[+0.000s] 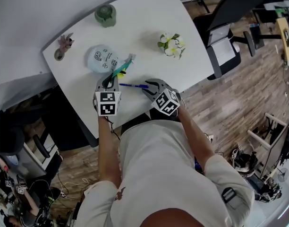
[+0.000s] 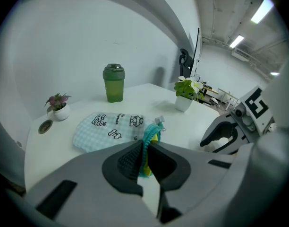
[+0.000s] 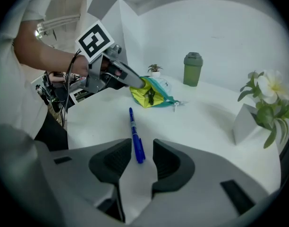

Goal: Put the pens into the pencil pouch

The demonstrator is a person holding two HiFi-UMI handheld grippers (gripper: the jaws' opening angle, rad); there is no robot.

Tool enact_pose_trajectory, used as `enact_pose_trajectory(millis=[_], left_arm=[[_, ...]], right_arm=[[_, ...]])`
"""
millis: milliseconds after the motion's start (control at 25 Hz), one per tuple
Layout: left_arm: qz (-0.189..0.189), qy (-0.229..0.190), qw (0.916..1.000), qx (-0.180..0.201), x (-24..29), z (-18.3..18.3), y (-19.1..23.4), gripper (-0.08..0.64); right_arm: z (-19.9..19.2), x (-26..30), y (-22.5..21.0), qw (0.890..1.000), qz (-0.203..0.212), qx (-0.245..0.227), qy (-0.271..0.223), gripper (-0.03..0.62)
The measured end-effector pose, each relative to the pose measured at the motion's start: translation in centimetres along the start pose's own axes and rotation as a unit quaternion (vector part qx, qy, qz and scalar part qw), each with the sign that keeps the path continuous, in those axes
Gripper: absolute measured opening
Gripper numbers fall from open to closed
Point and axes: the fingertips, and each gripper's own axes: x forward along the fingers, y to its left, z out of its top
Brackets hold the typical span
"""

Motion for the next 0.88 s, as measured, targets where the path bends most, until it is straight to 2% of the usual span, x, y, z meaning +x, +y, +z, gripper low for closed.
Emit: enact_pose_trajectory(millis=[240, 480, 880], left_arm=[[0.000, 0.003, 1.0000, 0.003, 0.1, -0.2, 0.0, 0.009], [0.001, 0.004, 1.0000, 0.002, 0.0, -0.3, 0.0, 0.009], [0.000, -0.001, 1.0000, -0.002, 0.1, 0.0, 0.2, 0.009]], right_arm=[[-1.2, 0.7, 0.3, 1.000, -0.008, -0.006, 0.017, 0.116], [-1.2, 0.9, 1.0, 0.997, -0.007, -0.067, 0.040, 0.061], [-0.7, -0.7, 0.6, 0.998, -0.026, -0.038, 0.030, 0.060]])
